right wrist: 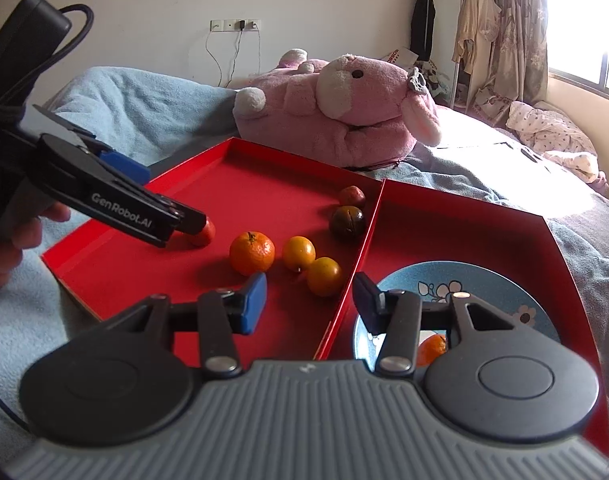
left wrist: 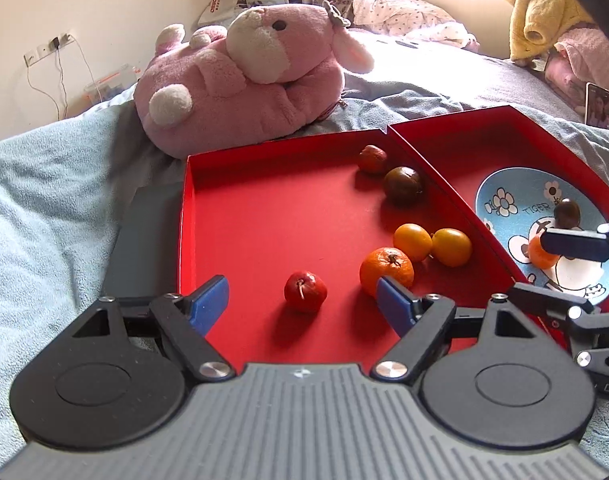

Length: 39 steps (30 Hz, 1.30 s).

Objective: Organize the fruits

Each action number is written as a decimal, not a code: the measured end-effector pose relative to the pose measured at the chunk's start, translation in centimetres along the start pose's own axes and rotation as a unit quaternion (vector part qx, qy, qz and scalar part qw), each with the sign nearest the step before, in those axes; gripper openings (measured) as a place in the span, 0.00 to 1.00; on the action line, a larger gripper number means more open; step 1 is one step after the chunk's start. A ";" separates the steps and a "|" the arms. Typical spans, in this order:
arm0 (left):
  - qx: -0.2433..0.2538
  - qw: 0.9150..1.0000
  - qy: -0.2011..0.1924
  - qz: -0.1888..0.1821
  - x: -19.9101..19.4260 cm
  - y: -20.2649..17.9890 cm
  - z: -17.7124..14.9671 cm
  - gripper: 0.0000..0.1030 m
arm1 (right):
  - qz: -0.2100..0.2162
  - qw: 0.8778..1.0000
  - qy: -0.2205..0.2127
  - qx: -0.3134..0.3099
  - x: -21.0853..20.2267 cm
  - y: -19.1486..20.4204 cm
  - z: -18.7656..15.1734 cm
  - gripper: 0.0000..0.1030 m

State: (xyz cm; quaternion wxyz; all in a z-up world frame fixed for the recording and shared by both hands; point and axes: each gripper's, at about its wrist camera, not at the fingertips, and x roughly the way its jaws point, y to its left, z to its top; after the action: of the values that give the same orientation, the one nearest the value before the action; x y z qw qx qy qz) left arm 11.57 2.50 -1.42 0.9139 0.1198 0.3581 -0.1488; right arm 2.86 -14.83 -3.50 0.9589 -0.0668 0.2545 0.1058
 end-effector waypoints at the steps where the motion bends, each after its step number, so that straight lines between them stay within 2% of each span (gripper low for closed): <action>1: -0.004 1.000 -0.003 -0.002 0.0 0.1 0.1 0.82 | 0.002 1.000 0.003 -0.001 0.1 0.2 -0.1 0.49; 11: -0.008 1.000 -0.005 -0.004 0.1 0.0 -0.1 0.82 | 0.007 1.000 0.010 0.000 0.4 0.6 -0.6 0.50; 15: -0.002 1.000 -0.001 0.000 0.2 -0.3 -0.2 0.82 | 0.007 1.000 0.006 -0.002 0.4 0.6 -0.8 0.61; 26: -0.003 1.000 0.008 -0.005 0.8 -0.3 -0.3 0.82 | -0.002 0.999 0.017 -0.032 1.7 0.5 -0.6 0.61; 32: -0.008 1.000 0.006 -0.012 0.9 -0.1 -0.2 0.82 | 0.027 0.999 0.018 -0.037 3.2 0.3 1.0 0.61; 35: -0.025 0.999 0.023 0.000 1.9 0.7 0.0 0.82 | 0.053 0.998 0.026 -0.032 4.2 0.7 2.0 0.60; 39: -0.048 0.998 0.038 -0.003 3.2 1.8 0.4 0.81 | 0.068 0.995 0.043 -0.055 5.8 2.0 2.8 0.60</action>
State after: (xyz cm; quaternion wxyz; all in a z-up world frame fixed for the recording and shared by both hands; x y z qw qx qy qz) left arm 14.68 3.45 -3.18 0.9039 0.0798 0.3998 -0.1294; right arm 8.63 -11.38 -4.19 0.9325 -0.1067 0.2935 0.1816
